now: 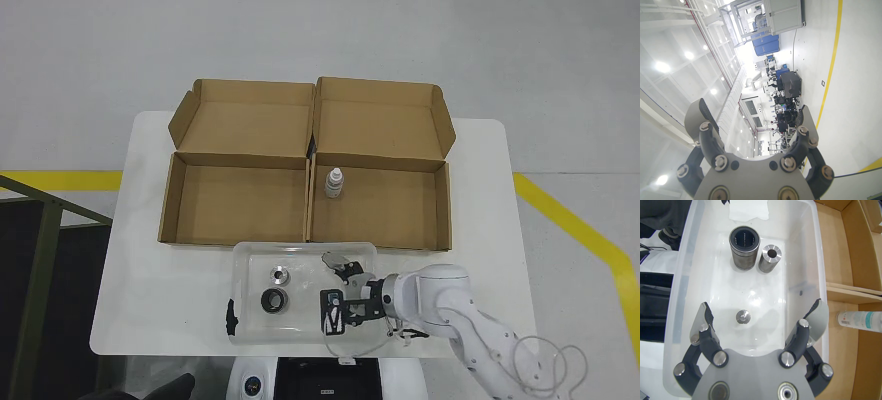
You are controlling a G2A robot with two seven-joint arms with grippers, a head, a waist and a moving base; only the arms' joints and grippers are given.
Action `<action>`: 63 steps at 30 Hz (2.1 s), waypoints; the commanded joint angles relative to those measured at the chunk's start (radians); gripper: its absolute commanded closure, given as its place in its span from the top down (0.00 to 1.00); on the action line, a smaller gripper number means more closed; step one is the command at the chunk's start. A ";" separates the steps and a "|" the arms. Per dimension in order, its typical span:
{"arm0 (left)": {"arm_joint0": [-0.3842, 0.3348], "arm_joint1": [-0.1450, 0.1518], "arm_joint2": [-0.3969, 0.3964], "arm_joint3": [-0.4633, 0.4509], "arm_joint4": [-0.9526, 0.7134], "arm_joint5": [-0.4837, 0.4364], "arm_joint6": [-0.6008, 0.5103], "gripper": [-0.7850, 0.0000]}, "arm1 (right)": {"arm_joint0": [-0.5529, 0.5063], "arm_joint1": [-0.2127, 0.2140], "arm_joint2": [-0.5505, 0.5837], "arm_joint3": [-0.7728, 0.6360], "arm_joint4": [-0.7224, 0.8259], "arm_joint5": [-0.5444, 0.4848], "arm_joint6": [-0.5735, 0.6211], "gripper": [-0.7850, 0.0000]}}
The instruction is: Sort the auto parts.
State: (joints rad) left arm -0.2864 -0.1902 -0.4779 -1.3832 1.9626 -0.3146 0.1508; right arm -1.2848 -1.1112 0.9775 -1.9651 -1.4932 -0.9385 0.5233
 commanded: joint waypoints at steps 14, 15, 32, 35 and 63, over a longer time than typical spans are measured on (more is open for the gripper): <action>0.000 0.000 0.000 0.000 0.000 0.000 0.000 1.00 | 0.031 0.000 -0.070 0.020 -0.025 -0.014 0.127 0.81; 0.000 0.000 0.000 0.000 0.000 0.000 0.000 1.00 | 0.034 -0.001 -0.072 0.021 -0.024 -0.013 0.132 0.70; 0.000 0.000 0.000 0.000 0.000 0.000 0.000 1.00 | 0.064 -0.001 -0.115 0.042 -0.002 -0.008 0.211 0.07; 0.000 0.000 0.000 0.000 0.000 0.000 0.000 1.00 | 0.068 0.000 -0.116 0.026 0.000 -0.009 0.210 0.00; 0.000 0.000 0.000 0.000 0.000 0.000 0.000 1.00 | 0.035 0.023 -0.020 -0.093 -0.123 0.152 -0.272 0.00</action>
State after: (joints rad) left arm -0.2864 -0.1902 -0.4779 -1.3832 1.9626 -0.3146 0.1508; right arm -1.2485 -1.0892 0.9518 -2.0549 -1.6150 -0.7968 0.2753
